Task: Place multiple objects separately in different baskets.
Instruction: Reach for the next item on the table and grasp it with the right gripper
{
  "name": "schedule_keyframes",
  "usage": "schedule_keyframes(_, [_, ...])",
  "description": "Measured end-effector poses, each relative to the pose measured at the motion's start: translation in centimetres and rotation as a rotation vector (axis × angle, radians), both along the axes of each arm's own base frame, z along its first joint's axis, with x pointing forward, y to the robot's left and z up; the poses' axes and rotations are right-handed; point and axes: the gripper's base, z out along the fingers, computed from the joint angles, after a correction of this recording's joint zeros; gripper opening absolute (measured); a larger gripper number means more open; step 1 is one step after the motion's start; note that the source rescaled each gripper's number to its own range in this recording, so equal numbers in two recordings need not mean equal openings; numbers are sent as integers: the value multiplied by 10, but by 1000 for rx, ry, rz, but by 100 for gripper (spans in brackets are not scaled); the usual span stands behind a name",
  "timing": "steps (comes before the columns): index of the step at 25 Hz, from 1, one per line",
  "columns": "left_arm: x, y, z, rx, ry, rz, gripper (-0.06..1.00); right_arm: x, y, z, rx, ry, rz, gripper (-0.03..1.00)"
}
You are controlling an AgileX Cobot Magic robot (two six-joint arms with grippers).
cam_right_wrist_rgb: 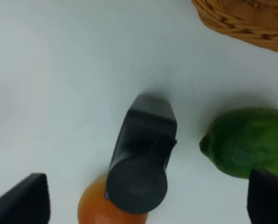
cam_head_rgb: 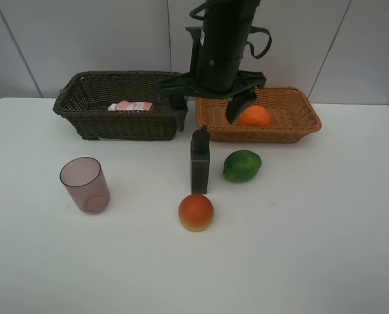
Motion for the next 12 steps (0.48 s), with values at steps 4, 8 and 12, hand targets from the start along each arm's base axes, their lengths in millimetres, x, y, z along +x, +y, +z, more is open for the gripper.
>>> schedule_keyframes(4, [0,0,0,0,0,0,100,-4,-3,-12,-18,31,-34,87])
schedule_keyframes(8, [0,0,0,0,0,0,100,-3,-2,-15,7,16,-76,87])
schedule_keyframes(12, [0,0,0,0,0,0,100,-1,0,-17,28,3,-112,87])
